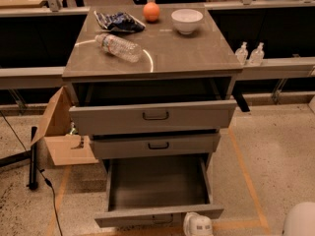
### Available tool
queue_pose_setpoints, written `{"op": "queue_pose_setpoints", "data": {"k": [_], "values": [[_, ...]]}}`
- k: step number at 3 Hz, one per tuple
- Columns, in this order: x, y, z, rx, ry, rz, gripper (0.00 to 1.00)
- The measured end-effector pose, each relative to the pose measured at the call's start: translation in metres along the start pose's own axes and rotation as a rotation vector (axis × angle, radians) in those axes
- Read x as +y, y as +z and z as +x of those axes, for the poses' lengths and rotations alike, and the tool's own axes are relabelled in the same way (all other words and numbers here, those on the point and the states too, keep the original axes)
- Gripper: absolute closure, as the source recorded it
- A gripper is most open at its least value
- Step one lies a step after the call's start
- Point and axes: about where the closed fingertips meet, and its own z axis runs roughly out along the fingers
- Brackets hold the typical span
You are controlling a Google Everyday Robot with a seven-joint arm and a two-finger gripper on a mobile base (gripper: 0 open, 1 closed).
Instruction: Close bottom drawer
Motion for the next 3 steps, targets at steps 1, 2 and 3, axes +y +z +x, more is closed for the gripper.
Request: {"op": "queue_pose_setpoints", "data": {"k": [1,2,3], "values": [[-0.021,0.008,-0.005,0.006,-0.044,0.077,1.00],[-0.045,0.020,-0.004,0.007,-0.075,0.143,1.00],[-0.072,0.039,-0.005,0.001,-0.108,0.189,1.00]]}}
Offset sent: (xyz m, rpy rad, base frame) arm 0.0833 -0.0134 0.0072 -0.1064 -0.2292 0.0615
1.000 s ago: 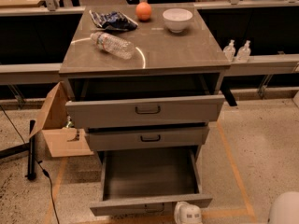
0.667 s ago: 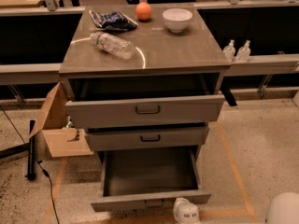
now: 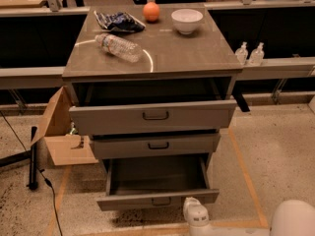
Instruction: Close bottom drawer
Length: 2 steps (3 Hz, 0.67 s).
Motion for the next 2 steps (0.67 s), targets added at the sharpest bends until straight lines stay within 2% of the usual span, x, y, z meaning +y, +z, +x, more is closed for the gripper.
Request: {"op": "queue_pose_setpoints", "data": {"k": [2], "values": [[-0.038,0.061,-0.006,-0.048,-0.049,0.025,1.00]]}}
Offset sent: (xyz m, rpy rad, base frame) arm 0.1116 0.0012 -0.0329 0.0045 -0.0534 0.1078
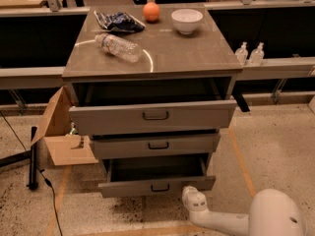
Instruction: Close bottom drawer
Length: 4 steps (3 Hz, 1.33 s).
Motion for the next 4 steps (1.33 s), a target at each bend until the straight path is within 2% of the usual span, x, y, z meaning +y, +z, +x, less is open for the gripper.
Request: {"op": "queue_pose_setpoints", "data": {"k": [2,4], "values": [[-0.036,0.028,-0.005,-0.020,-0.049,0.041,1.00],[-0.058,0.044,-0.009,-0.012,-0.085,0.076,1.00]]}}
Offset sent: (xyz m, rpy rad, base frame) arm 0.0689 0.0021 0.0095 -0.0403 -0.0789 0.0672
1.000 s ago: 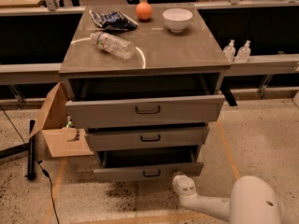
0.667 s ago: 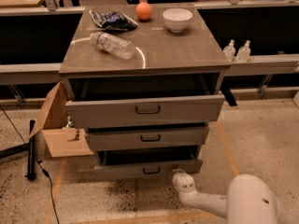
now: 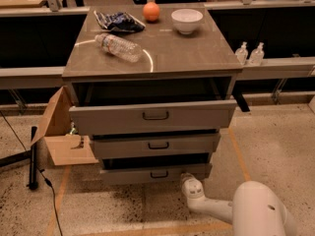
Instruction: Close bottom drawer
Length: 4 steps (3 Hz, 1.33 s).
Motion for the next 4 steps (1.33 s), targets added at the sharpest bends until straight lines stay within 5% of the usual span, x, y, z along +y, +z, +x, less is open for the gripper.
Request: {"op": "queue_pose_setpoints", "data": {"k": [2,4], "values": [[-0.014,0.017,-0.003,0.007,-0.041,0.016,1.00],[-0.005,-0.014,0.014,0.006,-0.002,-0.050,1.00]]}}
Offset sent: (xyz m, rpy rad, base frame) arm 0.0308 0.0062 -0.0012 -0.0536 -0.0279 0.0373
